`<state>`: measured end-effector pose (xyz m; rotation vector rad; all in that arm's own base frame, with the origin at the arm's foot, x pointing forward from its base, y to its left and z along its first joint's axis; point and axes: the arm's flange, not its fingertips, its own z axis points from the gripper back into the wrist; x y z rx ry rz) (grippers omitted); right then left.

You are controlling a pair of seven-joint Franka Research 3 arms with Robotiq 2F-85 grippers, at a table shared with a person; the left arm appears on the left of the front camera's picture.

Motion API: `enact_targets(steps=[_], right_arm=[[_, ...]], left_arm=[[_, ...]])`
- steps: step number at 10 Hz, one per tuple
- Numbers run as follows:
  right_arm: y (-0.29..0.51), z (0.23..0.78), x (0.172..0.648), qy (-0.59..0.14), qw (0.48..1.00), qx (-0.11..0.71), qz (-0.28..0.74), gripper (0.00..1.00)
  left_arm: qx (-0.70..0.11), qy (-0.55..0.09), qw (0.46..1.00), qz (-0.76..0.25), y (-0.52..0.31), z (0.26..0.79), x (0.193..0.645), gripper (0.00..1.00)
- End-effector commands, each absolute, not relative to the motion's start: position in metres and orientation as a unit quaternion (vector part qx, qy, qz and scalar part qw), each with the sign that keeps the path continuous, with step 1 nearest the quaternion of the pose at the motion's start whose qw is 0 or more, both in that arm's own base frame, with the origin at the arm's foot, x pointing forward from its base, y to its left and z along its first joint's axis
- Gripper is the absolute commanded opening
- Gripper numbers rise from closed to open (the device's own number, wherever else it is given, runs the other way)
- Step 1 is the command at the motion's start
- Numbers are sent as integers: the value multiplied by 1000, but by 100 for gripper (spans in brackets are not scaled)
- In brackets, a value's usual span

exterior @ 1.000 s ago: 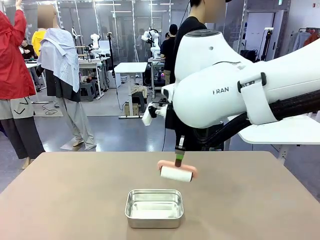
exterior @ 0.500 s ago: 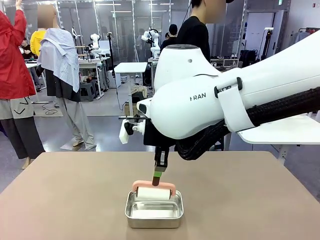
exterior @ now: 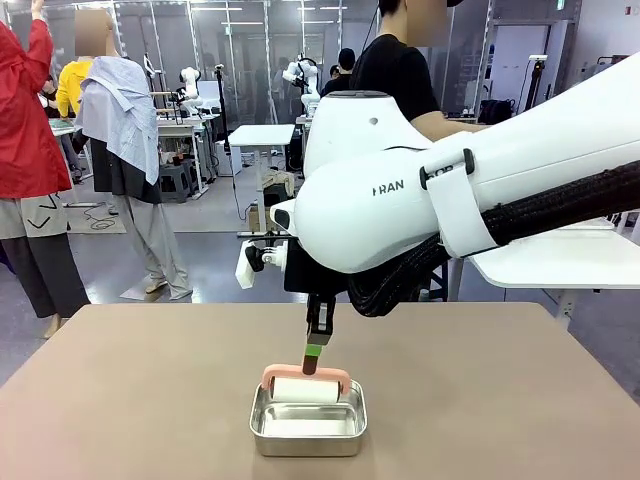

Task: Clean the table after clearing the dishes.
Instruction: Place the Lint Roller back on top of the Airtight Container.

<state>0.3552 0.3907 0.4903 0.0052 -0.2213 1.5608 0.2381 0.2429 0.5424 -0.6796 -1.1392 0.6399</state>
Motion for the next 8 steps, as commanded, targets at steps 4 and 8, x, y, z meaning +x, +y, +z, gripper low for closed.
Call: enact_targets(steps=[4, 8], right_arm=[[393, 483, 362, -65, 711, 7, 700, 20], [394, 462, 388, -27, 735, 19, 677, 20]], left_arm=[[-307, -515, 743, 296, 243, 544, 237, 100], [-307, -515, 743, 296, 243, 544, 237, 100]])
